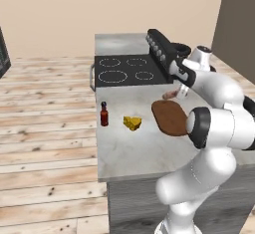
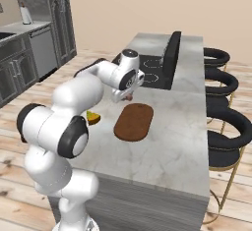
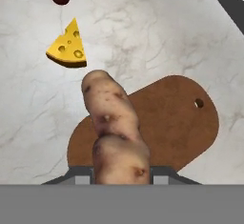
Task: Retrieve the reheated potato from the microwave, then place the potato, cheese, and condiment on the cutting board.
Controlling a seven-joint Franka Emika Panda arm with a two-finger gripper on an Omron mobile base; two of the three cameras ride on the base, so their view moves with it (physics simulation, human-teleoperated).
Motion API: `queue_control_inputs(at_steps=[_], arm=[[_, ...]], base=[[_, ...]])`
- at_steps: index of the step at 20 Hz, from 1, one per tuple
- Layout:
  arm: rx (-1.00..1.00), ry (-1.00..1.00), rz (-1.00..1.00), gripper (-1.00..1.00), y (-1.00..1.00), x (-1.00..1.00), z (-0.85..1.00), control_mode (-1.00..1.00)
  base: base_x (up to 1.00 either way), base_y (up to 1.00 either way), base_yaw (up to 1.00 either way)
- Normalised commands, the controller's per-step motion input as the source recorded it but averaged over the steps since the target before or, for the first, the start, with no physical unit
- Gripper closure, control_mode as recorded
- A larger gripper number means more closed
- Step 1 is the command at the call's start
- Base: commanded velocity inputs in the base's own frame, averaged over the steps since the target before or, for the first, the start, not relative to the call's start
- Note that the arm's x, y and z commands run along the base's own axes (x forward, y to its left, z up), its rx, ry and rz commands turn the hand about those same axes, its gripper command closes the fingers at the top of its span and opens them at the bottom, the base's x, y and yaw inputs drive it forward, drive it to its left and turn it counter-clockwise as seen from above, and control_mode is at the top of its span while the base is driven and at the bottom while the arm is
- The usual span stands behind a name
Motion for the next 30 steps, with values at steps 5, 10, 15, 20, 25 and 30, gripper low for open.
queue_control_inputs(at_steps=[5, 10, 15, 20, 25, 30], arm=[[-0.06, 0.00, 0.00, 1.00, 0.00, 0.35, -0.25, -1.00], [-0.03, 0.00, 0.00, 1.00, -0.02, 0.23, -0.28, -1.00], [0.00, 0.00, 0.00, 1.00, -0.03, 0.11, -0.27, -1.00], [0.00, 0.00, 0.00, 1.00, -0.04, 0.22, -0.24, -1.00], [0.00, 0.00, 0.00, 1.00, -0.01, 0.43, -0.18, -1.00], [0.00, 0.00, 0.00, 1.00, -0.10, 0.30, -0.21, -1.00]], base=[[0.00, 0.00, 0.00], [0.00, 0.00, 0.00], [0.00, 0.00, 0.00], [0.00, 0.00, 0.00], [0.00, 0.00, 0.00], [0.00, 0.00, 0.00]])
